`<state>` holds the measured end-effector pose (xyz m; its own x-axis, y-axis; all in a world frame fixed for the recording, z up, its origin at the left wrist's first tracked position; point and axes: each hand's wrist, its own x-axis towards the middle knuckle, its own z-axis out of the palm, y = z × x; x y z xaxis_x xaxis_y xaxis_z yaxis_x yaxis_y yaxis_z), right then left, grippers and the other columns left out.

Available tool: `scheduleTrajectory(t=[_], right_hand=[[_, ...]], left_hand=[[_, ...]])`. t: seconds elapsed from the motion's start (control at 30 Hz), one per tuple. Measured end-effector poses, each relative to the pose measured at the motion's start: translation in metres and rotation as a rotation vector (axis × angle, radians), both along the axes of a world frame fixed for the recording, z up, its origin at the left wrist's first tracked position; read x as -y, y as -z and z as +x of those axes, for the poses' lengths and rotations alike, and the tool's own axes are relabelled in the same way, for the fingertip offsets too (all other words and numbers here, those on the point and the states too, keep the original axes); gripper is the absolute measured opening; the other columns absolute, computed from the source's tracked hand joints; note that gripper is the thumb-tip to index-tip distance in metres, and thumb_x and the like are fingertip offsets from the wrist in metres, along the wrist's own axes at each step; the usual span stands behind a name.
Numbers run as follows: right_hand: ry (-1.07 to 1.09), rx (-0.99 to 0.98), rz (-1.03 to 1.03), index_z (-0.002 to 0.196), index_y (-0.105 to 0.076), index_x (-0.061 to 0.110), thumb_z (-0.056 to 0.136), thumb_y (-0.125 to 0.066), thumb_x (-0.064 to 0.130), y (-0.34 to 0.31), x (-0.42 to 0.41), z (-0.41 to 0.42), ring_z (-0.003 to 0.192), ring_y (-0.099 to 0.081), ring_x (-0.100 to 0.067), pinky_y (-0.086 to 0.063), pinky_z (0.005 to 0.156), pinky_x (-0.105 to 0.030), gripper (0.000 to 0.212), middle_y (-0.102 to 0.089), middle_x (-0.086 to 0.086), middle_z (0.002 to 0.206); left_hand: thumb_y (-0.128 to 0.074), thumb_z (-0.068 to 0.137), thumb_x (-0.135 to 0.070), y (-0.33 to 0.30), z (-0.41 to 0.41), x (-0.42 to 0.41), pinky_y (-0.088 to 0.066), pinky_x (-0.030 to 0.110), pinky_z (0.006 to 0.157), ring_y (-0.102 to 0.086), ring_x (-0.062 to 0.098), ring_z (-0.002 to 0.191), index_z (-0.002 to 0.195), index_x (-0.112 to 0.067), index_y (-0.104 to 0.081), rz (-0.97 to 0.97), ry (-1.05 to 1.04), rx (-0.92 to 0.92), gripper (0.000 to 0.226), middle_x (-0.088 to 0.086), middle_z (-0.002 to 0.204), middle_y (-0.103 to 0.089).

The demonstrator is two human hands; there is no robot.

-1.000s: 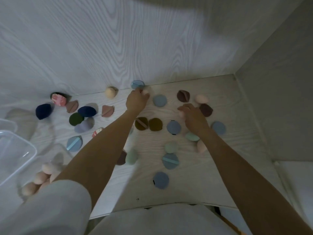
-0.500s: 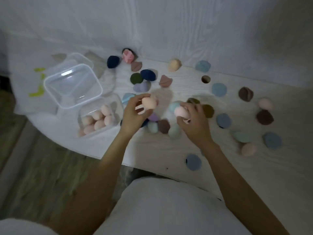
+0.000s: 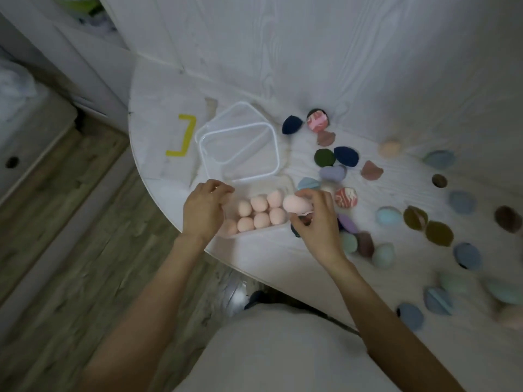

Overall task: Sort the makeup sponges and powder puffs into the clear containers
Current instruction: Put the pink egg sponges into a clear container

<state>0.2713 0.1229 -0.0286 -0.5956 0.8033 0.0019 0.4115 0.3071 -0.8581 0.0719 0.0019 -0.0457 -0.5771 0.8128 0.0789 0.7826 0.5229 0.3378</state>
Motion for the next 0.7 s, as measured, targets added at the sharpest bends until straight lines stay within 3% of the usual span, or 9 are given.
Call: scheduleTrajectory(t=[0.1,0.23,0.37,0.5,0.6,0.7], right_hand=[[0.050,0.001,-0.006,0.111,-0.054,0.015,0.077,-0.069,0.001,0.000,-0.003,-0.007,0.100,-0.051,-0.016,-0.042,0.071,-0.002,0.039,-0.045,0.001,0.115],[0.081,0.005,-0.029,0.111,-0.054,0.017,0.079,-0.067,0.000,0.000,-0.001,-0.010,0.101,-0.053,-0.017,-0.043,0.074,-0.004,0.039,-0.046,-0.001,0.118],[0.047,0.033,-0.033,0.114,-0.054,0.018,0.082,-0.063,-0.001,-0.003,0.003,-0.017,0.104,-0.049,-0.011,-0.042,0.079,-0.005,0.039,-0.042,0.004,0.115],[-0.022,0.038,-0.061,0.114,-0.055,0.018,0.084,-0.061,-0.001,-0.001,0.007,-0.025,0.102,-0.047,-0.007,-0.041,0.078,-0.003,0.036,-0.043,0.004,0.114],[-0.079,0.057,-0.068,0.114,-0.055,0.018,0.084,-0.062,0.004,0.002,0.005,-0.032,0.101,-0.051,-0.011,-0.045,0.079,-0.008,0.034,-0.049,0.001,0.115],[-0.177,0.092,-0.068,0.115,-0.056,0.019,0.084,-0.064,0.009,0.004,0.001,-0.049,0.099,-0.056,-0.016,-0.052,0.085,-0.028,0.033,-0.054,-0.003,0.115]], left_hand=[[-0.062,0.056,0.015,0.006,-0.004,-0.001,-0.043,0.032,0.059,-0.060,0.032,0.070,0.095,-0.013,-0.071,-0.047,0.057,-0.047,0.049,0.008,0.093,-0.067],[-0.066,0.058,0.007,0.012,-0.003,0.001,-0.044,0.038,0.073,-0.064,0.030,0.073,0.099,-0.012,-0.070,-0.144,0.113,-0.067,0.045,0.009,0.097,-0.068],[-0.069,0.066,0.000,0.016,0.003,0.004,-0.043,0.038,0.080,-0.065,0.028,0.070,0.086,-0.013,-0.071,-0.180,0.180,-0.117,0.023,0.007,0.091,-0.070],[-0.066,0.071,0.000,0.023,-0.001,0.007,-0.028,0.035,0.096,-0.065,0.024,0.071,0.080,-0.015,-0.070,-0.182,0.167,-0.080,0.018,0.003,0.085,-0.070],[-0.059,0.081,-0.012,0.023,-0.002,0.006,-0.013,0.039,0.107,-0.066,0.020,0.078,0.078,-0.017,-0.070,-0.247,0.202,-0.093,0.013,-0.002,0.081,-0.070],[-0.046,0.087,-0.028,0.020,0.003,0.009,-0.013,0.046,0.102,-0.064,0.022,0.092,0.075,-0.017,-0.068,-0.240,0.243,-0.134,0.028,-0.003,0.081,-0.069]])
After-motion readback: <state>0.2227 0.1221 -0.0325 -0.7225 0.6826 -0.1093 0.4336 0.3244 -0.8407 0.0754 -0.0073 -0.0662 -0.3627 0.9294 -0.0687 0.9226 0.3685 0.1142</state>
